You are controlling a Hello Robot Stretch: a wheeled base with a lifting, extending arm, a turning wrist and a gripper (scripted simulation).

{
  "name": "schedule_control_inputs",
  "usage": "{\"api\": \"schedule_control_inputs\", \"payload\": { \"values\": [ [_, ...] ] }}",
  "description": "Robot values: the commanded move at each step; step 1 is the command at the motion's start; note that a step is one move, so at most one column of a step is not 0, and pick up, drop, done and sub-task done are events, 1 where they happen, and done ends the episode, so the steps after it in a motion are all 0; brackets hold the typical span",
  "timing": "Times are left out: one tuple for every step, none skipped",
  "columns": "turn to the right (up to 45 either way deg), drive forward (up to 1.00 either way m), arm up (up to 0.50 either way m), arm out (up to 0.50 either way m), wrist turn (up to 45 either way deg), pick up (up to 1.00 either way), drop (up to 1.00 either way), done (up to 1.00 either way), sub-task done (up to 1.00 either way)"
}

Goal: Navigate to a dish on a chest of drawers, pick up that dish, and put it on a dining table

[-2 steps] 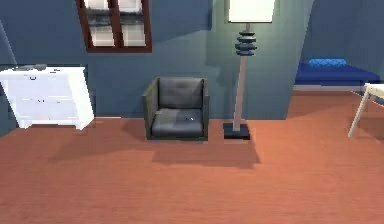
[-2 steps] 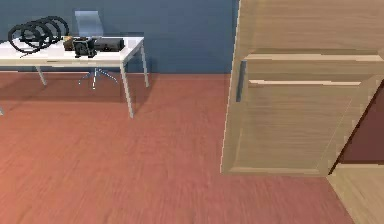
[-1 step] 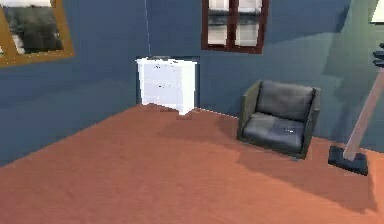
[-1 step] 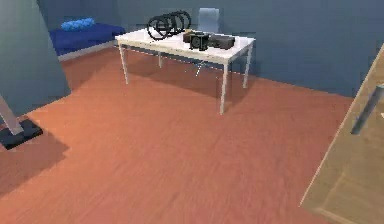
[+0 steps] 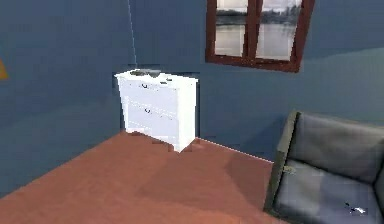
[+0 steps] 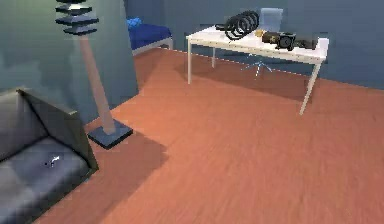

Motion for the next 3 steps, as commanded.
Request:
{"api": "schedule_control_inputs", "payload": {
  "values": [
    [-3.0,0.00,0.00,0.00,0.0,0.00,0.00,0.00,0.00],
    [0.0,1.00,0.00,0.00,0.0,0.00,0.00,0.00,0.00],
    [-6.0,0.00,0.00,0.00,0.0,0.00,0.00,0.00,0.00]
  ]
}}
